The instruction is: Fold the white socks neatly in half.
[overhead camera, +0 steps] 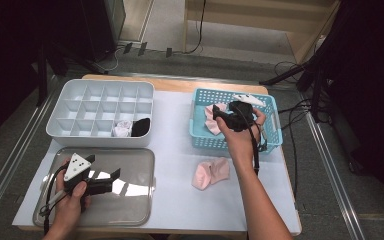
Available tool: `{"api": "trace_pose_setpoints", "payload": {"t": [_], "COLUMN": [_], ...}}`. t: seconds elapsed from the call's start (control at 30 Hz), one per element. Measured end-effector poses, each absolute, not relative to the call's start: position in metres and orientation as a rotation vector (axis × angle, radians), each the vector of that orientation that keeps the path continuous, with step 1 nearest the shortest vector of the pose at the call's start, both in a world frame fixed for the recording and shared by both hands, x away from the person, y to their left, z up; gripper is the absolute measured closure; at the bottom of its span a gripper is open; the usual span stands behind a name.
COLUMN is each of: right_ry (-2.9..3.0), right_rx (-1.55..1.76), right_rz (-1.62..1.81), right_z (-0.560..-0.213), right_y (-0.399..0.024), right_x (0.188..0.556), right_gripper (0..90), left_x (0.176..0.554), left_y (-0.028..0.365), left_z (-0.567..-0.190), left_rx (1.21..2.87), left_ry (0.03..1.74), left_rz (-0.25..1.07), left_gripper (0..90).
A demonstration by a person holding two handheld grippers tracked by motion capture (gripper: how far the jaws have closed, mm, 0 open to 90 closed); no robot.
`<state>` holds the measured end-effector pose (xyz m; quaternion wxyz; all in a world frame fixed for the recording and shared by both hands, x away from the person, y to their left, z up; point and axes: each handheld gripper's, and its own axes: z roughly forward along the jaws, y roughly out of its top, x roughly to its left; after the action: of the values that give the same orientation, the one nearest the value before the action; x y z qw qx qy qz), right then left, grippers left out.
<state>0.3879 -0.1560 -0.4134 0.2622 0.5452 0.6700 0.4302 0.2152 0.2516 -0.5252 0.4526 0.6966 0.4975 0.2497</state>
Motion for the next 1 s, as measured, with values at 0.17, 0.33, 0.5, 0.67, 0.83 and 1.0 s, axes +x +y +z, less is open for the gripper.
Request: {"api": "trace_pose_setpoints", "payload": {"t": [0.17,0.33,0.5,0.67,0.83,1.0], "right_ry": [1.824,1.84,1.86,1.943,1.997,2.126], "right_rx": [1.478,1.506,1.52,1.572,1.592,1.541], "right_rz": [1.157,1.157,1.102,1.069,0.976,0.884], "right_z": [-0.419,-0.427,-0.44,-0.455,-0.472,-0.486], "right_y": [-0.154,-0.153,-0.153,-0.155,-0.154,-0.147], "right_x": [0.405,0.426,0.446,0.468,0.481,0.49], "right_gripper": [34.4,39.3,43.4,40.9,41.0,42.1], "left_x": [0.215,0.215,0.215,0.215,0.215,0.215], "left_y": [0.252,0.252,0.252,0.252,0.252,0.253], "left_z": [-0.525,-0.525,-0.525,-0.525,-0.525,-0.525], "left_rx": [1.72,1.718,1.718,1.716,1.716,1.715], "left_ry": [1.227,1.228,1.227,1.227,1.226,1.225], "left_rz": [0.615,0.616,0.615,0.611,0.61,0.606], "left_gripper": [0.0,0.0,0.0,0.0,0.0,0.0]}}
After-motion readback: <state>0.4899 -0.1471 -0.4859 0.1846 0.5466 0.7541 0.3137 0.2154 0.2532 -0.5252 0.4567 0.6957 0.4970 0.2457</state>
